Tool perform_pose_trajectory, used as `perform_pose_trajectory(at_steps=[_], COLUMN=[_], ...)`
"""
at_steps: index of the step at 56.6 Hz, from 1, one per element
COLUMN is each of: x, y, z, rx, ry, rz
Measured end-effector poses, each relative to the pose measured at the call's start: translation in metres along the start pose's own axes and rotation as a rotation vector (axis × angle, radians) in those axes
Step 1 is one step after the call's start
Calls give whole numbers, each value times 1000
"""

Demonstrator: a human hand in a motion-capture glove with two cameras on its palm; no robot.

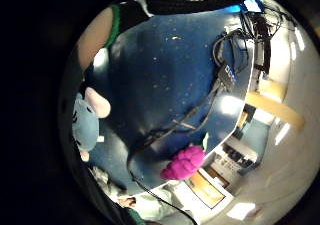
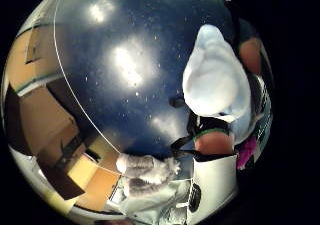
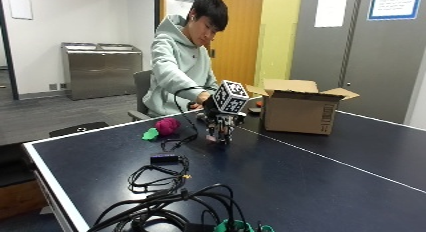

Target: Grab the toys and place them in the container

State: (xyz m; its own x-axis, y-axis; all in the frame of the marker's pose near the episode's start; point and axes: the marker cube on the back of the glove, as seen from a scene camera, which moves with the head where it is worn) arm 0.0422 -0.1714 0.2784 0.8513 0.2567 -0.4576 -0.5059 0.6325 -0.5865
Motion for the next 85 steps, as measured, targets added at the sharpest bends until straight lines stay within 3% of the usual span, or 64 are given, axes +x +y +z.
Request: perform_pose_trajectory(at_steps=[13, 21, 26, 40, 48, 56, 63, 68, 73, 85], x=[-2, 5, 12, -64, -95, -118, -197, -200, -215, -175], y=[39, 56, 59, 201, 236, 216, 265, 228, 211, 207], z=[-15, -58, -105, -166, -206, -232, -220, -220, -200, -203], rx=[-168, -161, -96, 135, 332, 651, 758, 659, 631, 591], ry=[-35, -68, -117, -115, -189, -219, -540, -577, -320, -378], rz=[-147, -228, -246, -506, -590, -612, -692, -675, -637, -631])
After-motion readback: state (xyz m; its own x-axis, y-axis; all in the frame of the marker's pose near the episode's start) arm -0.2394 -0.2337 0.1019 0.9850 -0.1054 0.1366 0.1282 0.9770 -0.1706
